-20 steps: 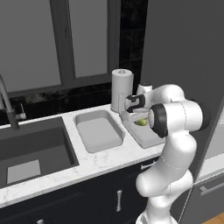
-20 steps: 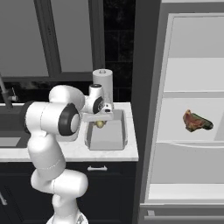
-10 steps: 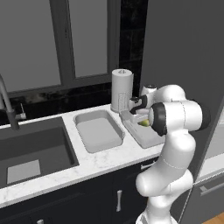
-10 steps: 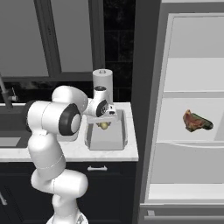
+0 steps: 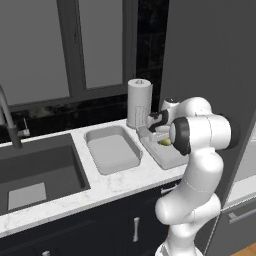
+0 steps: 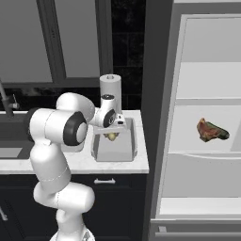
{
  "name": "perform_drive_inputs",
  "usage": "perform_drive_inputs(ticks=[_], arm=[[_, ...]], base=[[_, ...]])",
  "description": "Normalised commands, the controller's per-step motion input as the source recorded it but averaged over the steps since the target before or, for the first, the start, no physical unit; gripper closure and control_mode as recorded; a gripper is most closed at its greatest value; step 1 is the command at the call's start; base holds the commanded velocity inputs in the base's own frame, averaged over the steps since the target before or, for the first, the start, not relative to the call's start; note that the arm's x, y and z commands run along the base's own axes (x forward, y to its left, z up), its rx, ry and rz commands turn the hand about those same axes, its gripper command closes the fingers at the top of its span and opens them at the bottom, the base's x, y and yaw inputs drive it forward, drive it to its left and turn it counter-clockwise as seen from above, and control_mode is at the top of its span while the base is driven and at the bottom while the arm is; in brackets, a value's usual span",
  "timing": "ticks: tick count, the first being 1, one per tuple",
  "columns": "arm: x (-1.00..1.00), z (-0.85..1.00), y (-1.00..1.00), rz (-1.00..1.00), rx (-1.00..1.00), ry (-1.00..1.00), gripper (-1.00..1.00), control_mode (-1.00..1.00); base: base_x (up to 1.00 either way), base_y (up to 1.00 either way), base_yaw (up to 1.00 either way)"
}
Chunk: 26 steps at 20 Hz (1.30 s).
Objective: Place one cucumber and one steak in each tupperware on the nearby counter, to pack two identical lunches.
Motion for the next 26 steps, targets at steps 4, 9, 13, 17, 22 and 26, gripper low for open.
perform_drive_inputs(ticks=[4, 9, 13, 17, 22, 26], arm=[[0.00, 0.15, 0.00, 0.00, 0.00, -0.02, -1.00, -1.00], [-0.01, 0.32, 0.00, 0.00, -0.01, -0.02, -1.00, -1.00], [-0.54, 0.71, 0.00, -0.02, 0.00, -0.09, -1.00, -1.00], [-1.00, 0.67, 0.00, -0.07, 0.00, -0.05, -1.00, -1.00], [-1.00, 0.30, 0.08, -0.09, 0.00, 0.00, -1.00, -1.00], [-1.00, 0.01, 0.03, -0.09, 0.00, 0.02, -1.00, -1.00]], base=[[0.00, 0.00, 0.00], [0.00, 0.00, 0.00], [0.00, 0.00, 0.00], [0.00, 0.00, 0.00], [0.00, 0.00, 0.00], [0.00, 0.00, 0.00]])
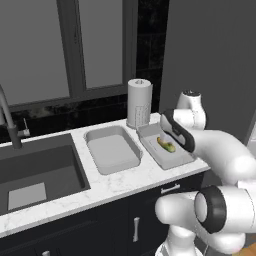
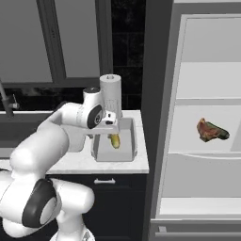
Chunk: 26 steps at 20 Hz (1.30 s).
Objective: Place one cucumber and one steak in each tupperware on the nearby counter, to pack two identical lunches.
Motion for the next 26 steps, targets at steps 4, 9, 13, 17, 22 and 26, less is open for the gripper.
perform_drive_inputs(ticks=[4, 9, 13, 17, 22, 26], arm=[[-1.00, 0.00, 0.00, -0.04, 0.00, 0.00, -1.00, -1.00], [-1.00, 0.16, 0.11, -0.06, 0.00, 0.00, -1.00, -1.00], [-0.71, 0.28, 0.66, -0.15, 0.00, 0.00, -1.00, -1.00], [-0.62, 0.18, 0.56, -0.15, 0.00, 0.00, -1.00, -1.00], [-0.44, 0.35, 0.05, -0.15, 0.03, 0.00, -1.00, -1.00], [-0.32, 0.23, 0.00, -0.04, 0.02, -0.14, -1.00, -1.00]], base=[[0.00, 0.00, 0.00], [0.00, 0.00, 0.00], [0.00, 0.00, 0.00], [0.00, 0.00, 0.00], [0.00, 0.00, 0.00], [0.00, 0.00, 0.00]])
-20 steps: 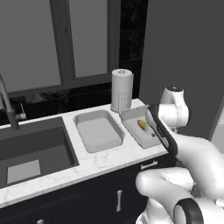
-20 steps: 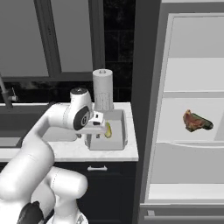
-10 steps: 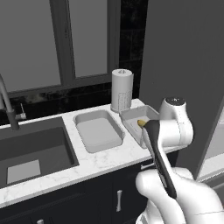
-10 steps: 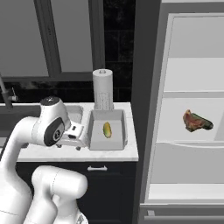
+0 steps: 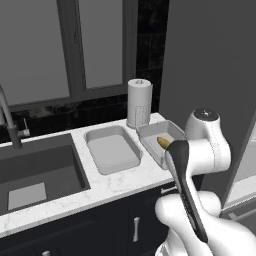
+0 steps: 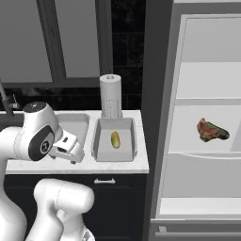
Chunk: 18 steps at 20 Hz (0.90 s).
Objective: Place one cucumber and one steak in each tupperware on the nearby counter, to pack two identical lunches.
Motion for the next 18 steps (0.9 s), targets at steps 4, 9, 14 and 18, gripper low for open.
perform_drive_inputs(ticks=[4, 9, 14, 18], arm=[[0.00, 0.00, 0.00, 0.00, 0.00, 0.00, -1.00, -1.00], [0.00, 0.00, 0.00, 0.00, 0.00, 0.00, -1.00, 1.00], [0.00, 0.00, 0.00, 0.00, 0.00, 0.00, -1.00, 1.00], [0.00, 0.00, 0.00, 0.00, 0.00, 0.00, -1.00, 1.00]], base=[[0.00, 0.00, 0.00], [-0.30, -0.21, -0.07], [-0.91, -0.88, -0.22], [-0.42, -1.00, -0.13]])
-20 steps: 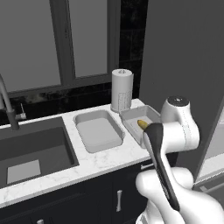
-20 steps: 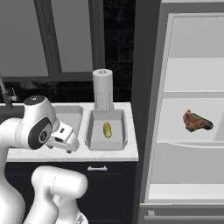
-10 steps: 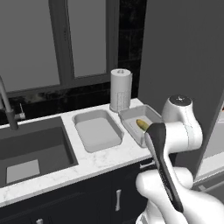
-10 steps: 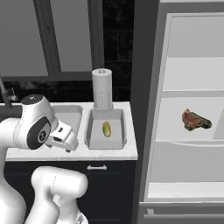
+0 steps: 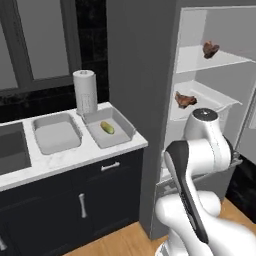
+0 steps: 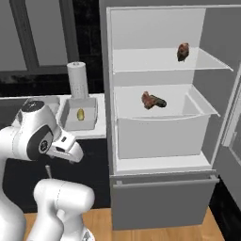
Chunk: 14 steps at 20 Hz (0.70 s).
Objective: Place one cucumber and one steak in each tupperware on the nearby counter, to pack two identical lunches.
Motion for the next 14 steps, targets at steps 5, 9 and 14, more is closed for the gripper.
perform_drive_inputs(ticks=[5, 9, 14], arm=[[0.00, 0.00, 0.00, 0.00, 0.00, 0.00, -1.00, 1.00], [0.00, 0.00, 0.00, 0.00, 0.00, 0.00, -1.00, 1.00], [0.00, 0.00, 0.00, 0.00, 0.00, 0.00, -1.00, 1.00]], base=[[0.11, -0.90, 0.00], [0.25, -0.68, 0.07], [0.14, -0.52, 0.13]])
